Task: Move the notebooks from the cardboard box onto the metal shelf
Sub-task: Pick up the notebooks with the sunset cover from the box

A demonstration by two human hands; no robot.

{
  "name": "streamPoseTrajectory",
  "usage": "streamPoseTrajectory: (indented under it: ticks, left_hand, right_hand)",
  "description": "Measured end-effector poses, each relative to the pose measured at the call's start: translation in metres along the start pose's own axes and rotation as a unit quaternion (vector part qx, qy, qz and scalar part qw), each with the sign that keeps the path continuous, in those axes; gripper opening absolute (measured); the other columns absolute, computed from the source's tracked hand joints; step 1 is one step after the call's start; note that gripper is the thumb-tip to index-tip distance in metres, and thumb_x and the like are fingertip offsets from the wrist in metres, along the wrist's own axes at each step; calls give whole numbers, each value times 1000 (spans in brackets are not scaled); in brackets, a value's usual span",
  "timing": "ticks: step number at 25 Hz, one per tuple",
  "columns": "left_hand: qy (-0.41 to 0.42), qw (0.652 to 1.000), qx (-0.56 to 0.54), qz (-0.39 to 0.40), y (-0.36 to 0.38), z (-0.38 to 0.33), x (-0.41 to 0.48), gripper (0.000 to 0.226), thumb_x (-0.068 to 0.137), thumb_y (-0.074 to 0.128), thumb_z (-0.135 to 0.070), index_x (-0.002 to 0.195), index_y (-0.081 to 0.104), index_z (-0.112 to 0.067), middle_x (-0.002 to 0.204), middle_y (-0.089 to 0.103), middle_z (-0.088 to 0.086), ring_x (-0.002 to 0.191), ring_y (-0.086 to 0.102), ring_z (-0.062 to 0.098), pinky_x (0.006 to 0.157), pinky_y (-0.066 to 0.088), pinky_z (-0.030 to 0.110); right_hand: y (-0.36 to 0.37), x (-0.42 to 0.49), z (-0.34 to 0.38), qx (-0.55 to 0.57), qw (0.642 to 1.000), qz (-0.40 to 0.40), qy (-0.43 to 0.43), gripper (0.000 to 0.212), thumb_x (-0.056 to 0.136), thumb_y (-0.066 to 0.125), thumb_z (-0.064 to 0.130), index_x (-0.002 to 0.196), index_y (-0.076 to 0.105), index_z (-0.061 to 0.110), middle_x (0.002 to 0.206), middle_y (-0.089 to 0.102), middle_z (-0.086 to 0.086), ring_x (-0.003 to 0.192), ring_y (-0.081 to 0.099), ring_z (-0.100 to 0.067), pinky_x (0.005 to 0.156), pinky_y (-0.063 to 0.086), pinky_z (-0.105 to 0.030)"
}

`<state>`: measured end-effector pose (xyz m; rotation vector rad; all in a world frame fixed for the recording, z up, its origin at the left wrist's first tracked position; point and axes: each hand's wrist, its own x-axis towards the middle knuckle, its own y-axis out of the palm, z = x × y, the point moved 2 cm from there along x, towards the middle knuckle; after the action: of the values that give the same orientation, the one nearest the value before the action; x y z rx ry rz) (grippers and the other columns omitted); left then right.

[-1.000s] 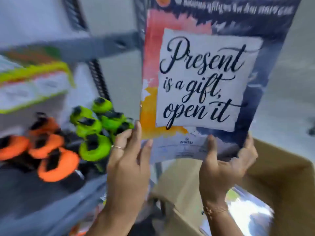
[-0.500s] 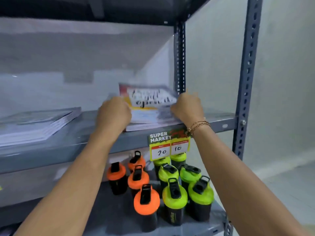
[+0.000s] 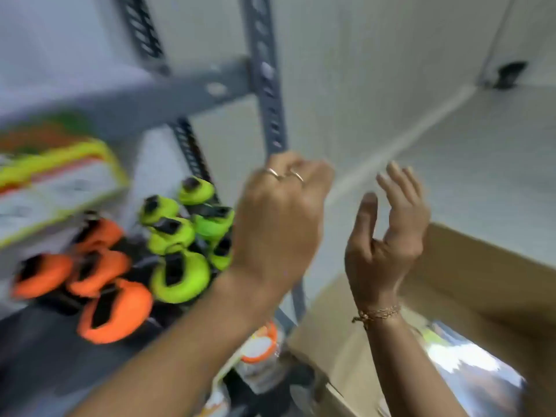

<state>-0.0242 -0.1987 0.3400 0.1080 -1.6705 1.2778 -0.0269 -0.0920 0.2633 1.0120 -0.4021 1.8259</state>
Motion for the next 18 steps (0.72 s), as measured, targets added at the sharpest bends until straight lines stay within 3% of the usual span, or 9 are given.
streamPoseTrajectory:
  ticks: [2, 3, 5, 8, 10, 11, 13, 16, 18]
  left_hand:
    - [-39, 963, -151, 219, 113, -58, -30, 22, 85, 49, -12, 93, 69, -12, 92, 73, 10, 92, 62, 33, 77, 55, 42]
    - [-74, 921, -177, 338, 161, -79, -53, 24, 87, 48, -14, 97, 69, -14, 98, 72, 11, 97, 62, 35, 79, 54, 41]
    - [-110, 809, -201, 541, 262, -131, -113, 26, 88, 47, -15, 103, 68, -13, 109, 69, 17, 105, 61, 37, 83, 51, 40]
    - [-123, 682, -138, 708, 351, -157, -206, 30, 89, 48, -18, 113, 60, -5, 125, 61, 21, 116, 57, 36, 91, 47, 38]
    - [-166, 635, -89, 749, 380, -162, -259, 35, 90, 47, -14, 123, 53, -2, 134, 54, 21, 123, 52, 33, 98, 44, 36]
    - [-195, 633, -80, 745, 390, -165, -277, 35, 90, 46, -10, 123, 52, -2, 134, 53, 22, 123, 52, 34, 98, 44, 36]
    - [-239, 651, -81, 715, 401, -177, -297, 35, 88, 43, -2, 122, 53, -1, 131, 54, 23, 120, 54, 35, 97, 45, 37]
    - [-285, 677, -49, 676, 412, -192, -302, 33, 87, 44, 2, 120, 52, 4, 128, 51, 25, 118, 53, 38, 96, 45, 41]
    - [-294, 679, -23, 672, 416, -198, -301, 31, 88, 45, 2, 118, 54, 5, 126, 51, 25, 116, 53, 39, 94, 46, 43]
  right_hand:
    - [-60, -49, -111, -141, 973, 25, 180, 29, 86, 49, 8, 106, 64, -7, 116, 64, -23, 116, 54, -35, 104, 37, -38]
    - [-86, -76, -153, -201, 941, 34, 270, 36, 84, 46, 14, 108, 63, -6, 117, 64, -24, 115, 54, -38, 103, 34, -36]
    - [-161, -133, -232, -322, 836, 47, 442, 51, 78, 36, 26, 111, 60, -5, 121, 61, -27, 116, 52, -42, 103, 32, -42]
    - [-243, -207, -284, -422, 643, 77, 634, 51, 85, 44, 25, 127, 48, -3, 134, 49, -26, 125, 42, -40, 107, 33, -44]
    - [-275, -243, -295, -447, 529, 79, 717, 52, 86, 57, 21, 131, 41, 0, 140, 42, -21, 129, 36, -38, 106, 33, -42]
    - [-284, -253, -298, -452, 494, 78, 738, 54, 85, 61, 24, 130, 41, 1, 139, 41, -20, 128, 36, -38, 104, 36, -43]
    - [-296, -267, -303, -464, 471, 86, 745, 58, 83, 65, 31, 129, 43, 4, 137, 42, -18, 126, 39, -37, 102, 38, -43]
    - [-295, -276, -310, -468, 499, 109, 721, 52, 83, 64, 27, 127, 45, 6, 131, 45, -17, 121, 42, -35, 100, 39, -40]
    - [-291, -277, -312, -473, 499, 94, 720, 46, 85, 61, 21, 126, 47, 5, 130, 45, -15, 120, 41, -34, 100, 39, -40]
